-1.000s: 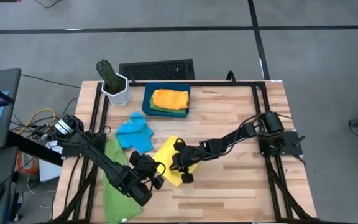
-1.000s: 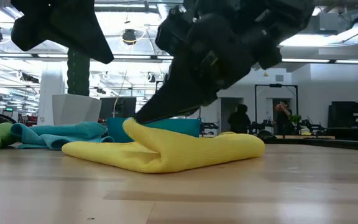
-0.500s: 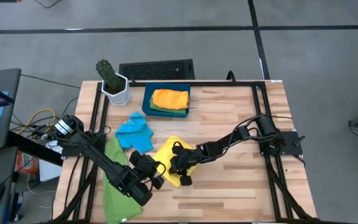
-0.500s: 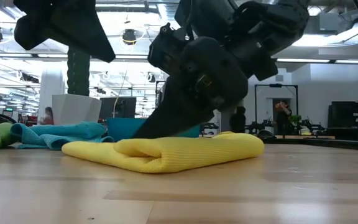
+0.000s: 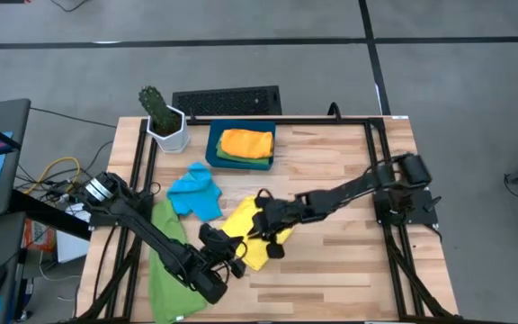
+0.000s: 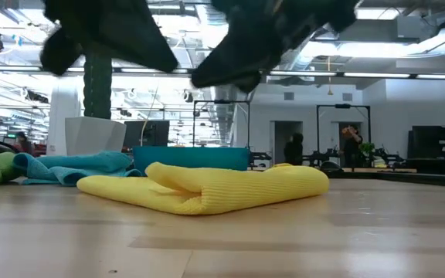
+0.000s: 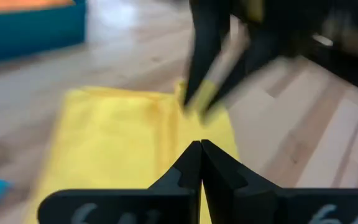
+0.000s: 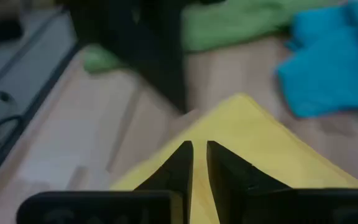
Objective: Fold microfiber towels
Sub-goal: Fold the yellow towel
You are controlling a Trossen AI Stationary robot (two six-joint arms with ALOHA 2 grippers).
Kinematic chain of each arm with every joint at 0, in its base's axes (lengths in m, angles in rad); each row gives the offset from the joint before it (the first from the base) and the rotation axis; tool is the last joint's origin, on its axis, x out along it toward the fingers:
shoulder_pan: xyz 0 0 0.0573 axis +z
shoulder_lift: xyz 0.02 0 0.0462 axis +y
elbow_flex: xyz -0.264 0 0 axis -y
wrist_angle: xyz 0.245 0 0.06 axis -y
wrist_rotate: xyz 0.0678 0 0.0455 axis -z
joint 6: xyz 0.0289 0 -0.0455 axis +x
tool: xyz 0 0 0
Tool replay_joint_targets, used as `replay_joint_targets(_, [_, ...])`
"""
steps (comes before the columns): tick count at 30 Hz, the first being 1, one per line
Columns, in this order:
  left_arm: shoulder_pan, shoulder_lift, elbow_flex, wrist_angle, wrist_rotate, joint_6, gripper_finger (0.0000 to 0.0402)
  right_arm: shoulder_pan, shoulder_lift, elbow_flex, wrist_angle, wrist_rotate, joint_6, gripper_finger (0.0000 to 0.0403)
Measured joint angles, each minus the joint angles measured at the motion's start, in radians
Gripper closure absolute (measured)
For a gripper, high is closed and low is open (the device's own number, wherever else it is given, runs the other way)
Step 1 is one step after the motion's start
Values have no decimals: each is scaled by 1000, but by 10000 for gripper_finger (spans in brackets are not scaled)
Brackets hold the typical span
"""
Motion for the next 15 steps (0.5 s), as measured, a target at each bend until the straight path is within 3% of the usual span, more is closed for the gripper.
replay_joint_targets(3, [14, 89, 0, 172, 31, 71, 401, -3, -90, -26, -141, 33, 0, 332])
replay_joint_targets(7, [33, 202, 0, 392, 95, 172, 402, -3, -207, -131, -176, 36, 18, 332])
replay_joint_targets(12, [48, 262, -1, 421, 167, 117, 402, -2, -297, -348, -30, 76, 109, 332])
replay_joint_targets(15, [49, 269, -1, 411, 200, 78, 401, -2, -287, -466, 221, 114, 141, 332])
